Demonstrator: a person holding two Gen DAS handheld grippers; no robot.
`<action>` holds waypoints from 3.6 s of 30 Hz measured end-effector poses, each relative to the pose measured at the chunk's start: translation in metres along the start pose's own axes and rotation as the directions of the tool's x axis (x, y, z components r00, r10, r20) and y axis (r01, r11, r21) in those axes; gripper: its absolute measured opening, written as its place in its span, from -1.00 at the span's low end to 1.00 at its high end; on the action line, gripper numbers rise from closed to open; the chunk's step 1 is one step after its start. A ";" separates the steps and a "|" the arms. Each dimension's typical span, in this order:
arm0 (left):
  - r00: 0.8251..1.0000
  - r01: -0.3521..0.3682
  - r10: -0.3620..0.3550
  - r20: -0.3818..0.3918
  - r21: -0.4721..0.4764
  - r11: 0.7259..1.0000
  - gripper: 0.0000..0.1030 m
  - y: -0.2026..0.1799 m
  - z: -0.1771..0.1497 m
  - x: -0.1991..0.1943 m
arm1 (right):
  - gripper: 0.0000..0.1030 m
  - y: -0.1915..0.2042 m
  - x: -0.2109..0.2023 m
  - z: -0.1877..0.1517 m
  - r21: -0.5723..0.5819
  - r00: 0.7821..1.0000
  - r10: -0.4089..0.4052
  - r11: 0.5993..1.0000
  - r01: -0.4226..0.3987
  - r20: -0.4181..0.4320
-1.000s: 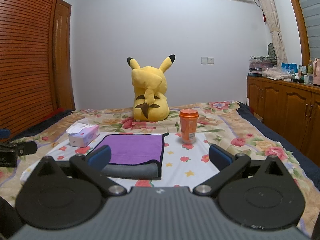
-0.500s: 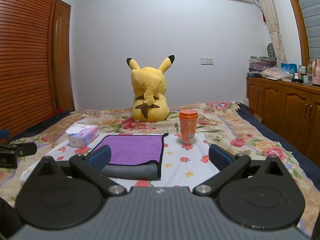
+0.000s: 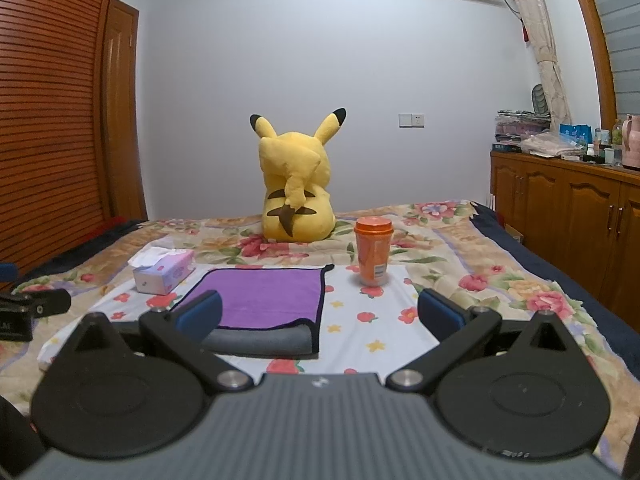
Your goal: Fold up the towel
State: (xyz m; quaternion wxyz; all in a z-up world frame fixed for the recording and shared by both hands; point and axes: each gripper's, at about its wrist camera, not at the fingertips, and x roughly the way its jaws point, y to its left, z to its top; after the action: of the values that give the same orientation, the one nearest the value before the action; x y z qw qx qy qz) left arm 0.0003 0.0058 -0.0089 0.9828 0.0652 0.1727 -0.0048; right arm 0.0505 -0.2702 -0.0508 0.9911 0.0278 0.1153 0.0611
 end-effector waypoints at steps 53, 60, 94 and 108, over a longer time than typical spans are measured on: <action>0.992 0.029 -0.016 -0.122 0.109 0.994 1.00 0.009 -0.005 0.098 | 1.00 0.008 0.063 -0.008 -0.041 0.996 0.013 0.999 -0.017 -0.089; 0.989 0.031 -0.017 -0.149 0.091 0.995 1.00 0.016 -0.006 0.129 | 1.00 0.016 0.085 -0.004 -0.061 0.994 0.033 0.997 -0.039 -0.102; 0.961 0.110 -0.125 -0.247 -0.073 0.991 0.96 0.071 -0.019 0.259 | 1.00 0.032 0.221 -0.025 -0.091 0.932 0.063 0.991 -0.102 -0.356; 0.924 0.195 -0.243 -0.296 -0.183 0.964 0.31 0.090 -0.031 0.281 | 0.97 0.029 0.253 -0.032 -0.076 0.907 0.053 0.993 -0.093 -0.419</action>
State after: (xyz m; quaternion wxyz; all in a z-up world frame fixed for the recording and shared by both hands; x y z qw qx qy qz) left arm 0.2568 0.1024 -0.1219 0.9377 -0.0290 0.3339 -0.0912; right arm 0.2842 -0.2079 -0.1369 0.9410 -0.0284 0.3194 0.1082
